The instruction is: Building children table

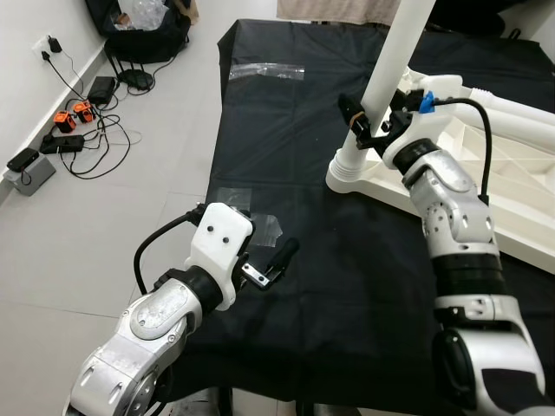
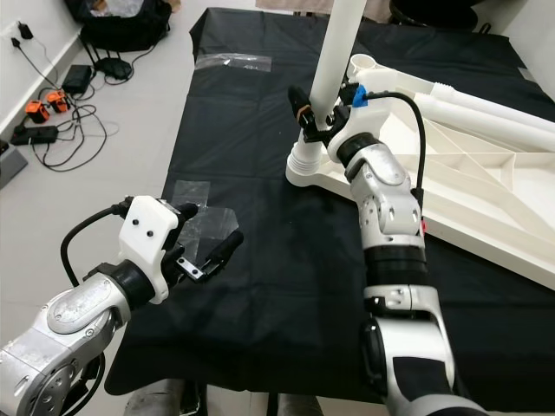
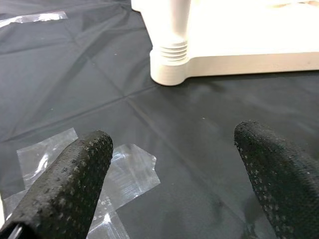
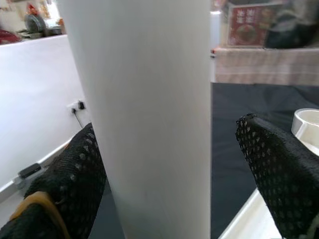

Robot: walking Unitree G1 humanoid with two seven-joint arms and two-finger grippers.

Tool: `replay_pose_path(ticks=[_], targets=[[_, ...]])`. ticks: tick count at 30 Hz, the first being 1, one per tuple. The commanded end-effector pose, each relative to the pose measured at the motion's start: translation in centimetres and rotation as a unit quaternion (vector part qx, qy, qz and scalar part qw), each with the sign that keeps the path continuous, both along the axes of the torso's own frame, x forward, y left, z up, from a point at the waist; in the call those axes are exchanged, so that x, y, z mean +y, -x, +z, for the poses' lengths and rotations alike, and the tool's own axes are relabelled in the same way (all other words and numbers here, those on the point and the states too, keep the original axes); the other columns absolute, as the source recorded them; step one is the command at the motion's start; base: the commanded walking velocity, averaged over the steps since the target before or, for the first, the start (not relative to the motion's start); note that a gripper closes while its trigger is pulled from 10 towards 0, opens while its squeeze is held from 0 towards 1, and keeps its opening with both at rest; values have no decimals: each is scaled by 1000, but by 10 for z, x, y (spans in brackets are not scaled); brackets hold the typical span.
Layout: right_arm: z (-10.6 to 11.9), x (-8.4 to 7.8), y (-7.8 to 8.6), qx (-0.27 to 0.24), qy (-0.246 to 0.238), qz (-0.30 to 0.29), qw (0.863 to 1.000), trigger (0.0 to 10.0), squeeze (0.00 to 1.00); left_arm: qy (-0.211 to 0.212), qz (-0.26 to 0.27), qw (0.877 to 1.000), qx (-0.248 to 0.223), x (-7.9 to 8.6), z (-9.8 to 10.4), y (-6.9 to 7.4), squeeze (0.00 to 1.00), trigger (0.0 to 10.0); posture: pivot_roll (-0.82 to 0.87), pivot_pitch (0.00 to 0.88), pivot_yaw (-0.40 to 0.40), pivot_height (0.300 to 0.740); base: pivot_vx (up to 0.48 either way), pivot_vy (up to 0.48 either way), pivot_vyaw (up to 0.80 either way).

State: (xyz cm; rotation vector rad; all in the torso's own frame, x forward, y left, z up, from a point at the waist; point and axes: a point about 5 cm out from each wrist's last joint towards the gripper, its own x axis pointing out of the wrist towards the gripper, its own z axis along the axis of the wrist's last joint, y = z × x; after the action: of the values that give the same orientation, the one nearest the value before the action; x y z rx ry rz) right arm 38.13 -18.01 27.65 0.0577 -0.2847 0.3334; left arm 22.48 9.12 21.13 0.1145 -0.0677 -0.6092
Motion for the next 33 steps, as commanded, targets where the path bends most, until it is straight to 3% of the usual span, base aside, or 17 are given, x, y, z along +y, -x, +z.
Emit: replay_pose_path(ticks=[1, 2, 7, 18, 33], targets=[[3, -6, 0, -10, -8, 1, 1000, 10000, 0, 1, -5, 1000, -4, -2, 1, 3, 0, 10000, 96, 195, -58, 740, 0, 0, 0], [12, -8, -5, -15, -5, 46, 999, 10000, 0, 0, -4, 1000, -3, -1, 1, 4, 0, 10000, 100, 199, -60, 740, 0, 0, 0], [17, -10, -7, -21, 7, 68, 997, 10000, 0, -1, -3, 1000, -3, 0, 1, 4, 0, 10000, 102, 200, -61, 740, 0, 0, 0], [24, -13, -13, -10, 29, 179, 983, 10000, 0, -1, -2, 1000, -3, 0, 1, 4, 0, 10000, 102, 203, -63, 740, 0, 0, 0], [30, -21, -15, 5, 47, 219, 975, 10000, 0, -2, -1, 1000, -2, 0, 1, 5, 0, 10000, 104, 205, -65, 740, 0, 0, 0]])
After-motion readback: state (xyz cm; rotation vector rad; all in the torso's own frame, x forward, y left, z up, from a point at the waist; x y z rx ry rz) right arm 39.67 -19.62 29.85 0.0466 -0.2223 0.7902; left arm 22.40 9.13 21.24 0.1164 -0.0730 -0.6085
